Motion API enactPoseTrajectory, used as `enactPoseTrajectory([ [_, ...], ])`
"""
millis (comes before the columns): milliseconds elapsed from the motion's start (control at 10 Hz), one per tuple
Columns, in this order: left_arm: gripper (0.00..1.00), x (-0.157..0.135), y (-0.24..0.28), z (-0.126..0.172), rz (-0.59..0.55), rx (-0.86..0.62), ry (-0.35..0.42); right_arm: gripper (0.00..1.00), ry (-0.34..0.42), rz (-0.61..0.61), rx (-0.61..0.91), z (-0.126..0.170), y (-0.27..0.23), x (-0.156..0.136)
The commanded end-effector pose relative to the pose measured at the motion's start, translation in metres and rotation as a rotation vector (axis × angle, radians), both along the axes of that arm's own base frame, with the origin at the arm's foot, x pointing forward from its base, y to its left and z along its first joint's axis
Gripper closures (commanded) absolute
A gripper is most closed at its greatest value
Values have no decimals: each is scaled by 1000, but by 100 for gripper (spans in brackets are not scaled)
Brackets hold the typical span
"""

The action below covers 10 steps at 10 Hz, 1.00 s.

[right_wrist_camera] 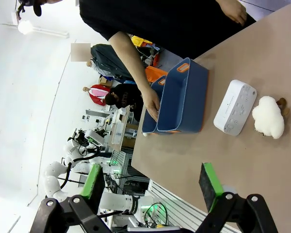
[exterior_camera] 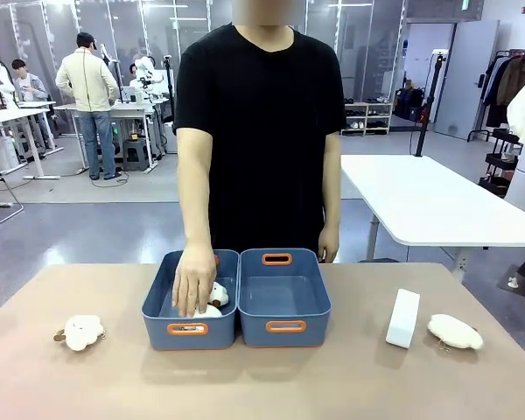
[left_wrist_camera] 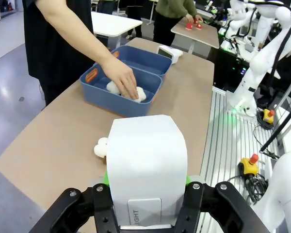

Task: Sort the digital clocks into the basket.
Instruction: Pick up the Digital clock from the table and place it into the empty Plastic storage basket.

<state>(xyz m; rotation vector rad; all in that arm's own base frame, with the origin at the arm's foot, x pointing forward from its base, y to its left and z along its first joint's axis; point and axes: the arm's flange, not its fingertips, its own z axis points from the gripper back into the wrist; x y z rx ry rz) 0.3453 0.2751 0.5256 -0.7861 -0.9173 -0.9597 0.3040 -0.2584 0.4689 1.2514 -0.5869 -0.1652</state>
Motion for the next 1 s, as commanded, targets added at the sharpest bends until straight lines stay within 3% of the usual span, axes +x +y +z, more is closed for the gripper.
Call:
enactPoseTrajectory([
  [0, 100, 3, -8, 5, 4, 32, -23, 0, -12, 6, 4, 2, 0, 0],
  [100, 100, -3, -10, 9, 4, 39, -8, 0, -12, 6, 4, 2, 0, 0],
  [400, 100, 20, -50, 25, -67, 117, 13, 0, -12, 6, 4, 2, 0, 0],
  [600, 100, 57, -159, 50, -246, 263, 25, 0, -12, 6, 4, 2, 0, 0],
  [900, 100, 107, -364, 78, -493, 501, -38, 0, -12, 6, 4, 2, 0, 0],
])
